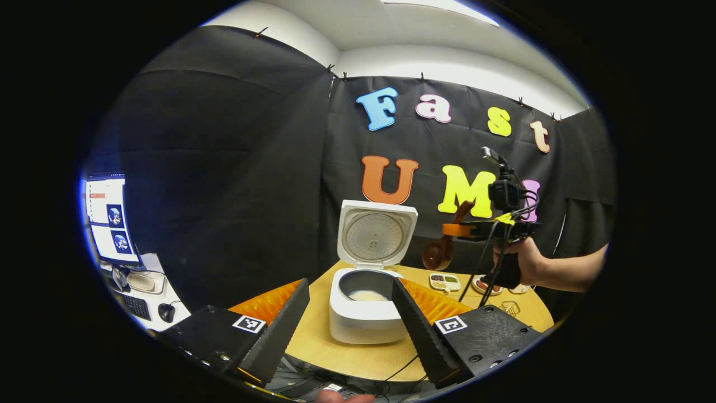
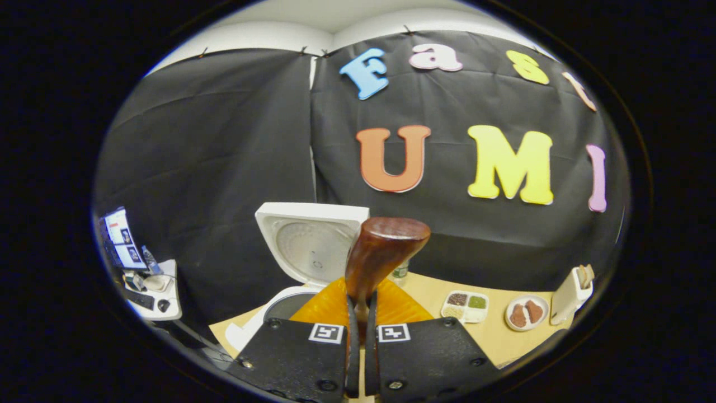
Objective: Close the left gripper, press the button to open the rice cooker; take a wooden spoon from the chopstick holder with the right hand, scoop a spoonful of rice and pour it into the rice cooker, then put the wooden spoon back into the chopstick holder.
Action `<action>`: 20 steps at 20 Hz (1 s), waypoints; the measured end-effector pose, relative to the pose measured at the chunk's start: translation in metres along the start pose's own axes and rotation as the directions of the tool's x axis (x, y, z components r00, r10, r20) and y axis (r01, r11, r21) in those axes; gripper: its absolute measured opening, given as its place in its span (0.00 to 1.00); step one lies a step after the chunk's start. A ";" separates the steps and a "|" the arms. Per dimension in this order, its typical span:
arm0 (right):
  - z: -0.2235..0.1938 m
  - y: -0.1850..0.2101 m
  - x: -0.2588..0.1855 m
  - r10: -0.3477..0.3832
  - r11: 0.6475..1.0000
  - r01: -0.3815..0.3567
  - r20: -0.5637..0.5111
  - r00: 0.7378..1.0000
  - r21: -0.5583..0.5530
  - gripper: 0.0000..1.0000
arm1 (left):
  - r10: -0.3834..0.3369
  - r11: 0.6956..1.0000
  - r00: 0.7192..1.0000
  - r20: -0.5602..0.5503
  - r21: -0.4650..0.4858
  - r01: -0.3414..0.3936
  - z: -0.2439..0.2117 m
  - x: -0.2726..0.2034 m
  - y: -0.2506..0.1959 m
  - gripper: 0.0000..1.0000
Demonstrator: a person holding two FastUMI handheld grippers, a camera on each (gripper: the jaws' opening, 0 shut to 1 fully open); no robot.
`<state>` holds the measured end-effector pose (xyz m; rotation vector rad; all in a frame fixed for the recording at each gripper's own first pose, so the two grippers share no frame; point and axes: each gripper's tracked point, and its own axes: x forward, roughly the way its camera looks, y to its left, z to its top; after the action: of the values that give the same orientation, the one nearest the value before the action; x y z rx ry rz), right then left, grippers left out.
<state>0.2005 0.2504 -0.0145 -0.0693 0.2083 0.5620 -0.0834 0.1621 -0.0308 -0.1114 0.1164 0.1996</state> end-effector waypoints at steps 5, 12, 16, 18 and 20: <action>-0.003 -0.106 -0.070 -0.150 0.985 0.149 0.013 0.989 0.081 0.08 | -0.038 0.999 0.999 0.028 0.014 0.038 0.008 0.009 -0.037 0.94; -0.032 -0.242 -0.156 -0.346 0.917 0.343 -0.026 0.938 0.201 0.09 | -0.090 0.996 0.995 0.033 0.018 0.089 0.004 0.019 -0.090 0.94; -0.055 -0.294 -0.184 -0.412 0.871 0.412 -0.057 0.909 0.266 0.09 | -0.103 0.995 0.995 0.004 0.005 0.103 -0.005 0.024 -0.114 0.94; -0.077 -0.311 -0.189 -0.431 0.850 0.436 -0.086 0.898 0.296 0.09 | -0.106 0.994 0.994 -0.006 -0.006 0.106 -0.005 0.024 -0.124 0.94; -0.101 -0.319 -0.182 -0.427 0.830 0.441 -0.118 0.896 0.341 0.09 | -0.101 0.995 0.995 -0.011 -0.011 0.101 -0.003 0.025 -0.130 0.94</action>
<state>0.2026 -0.1262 -0.0716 0.2285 0.3191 0.0578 -0.0333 0.0393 -0.0243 -0.1288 0.1209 0.0990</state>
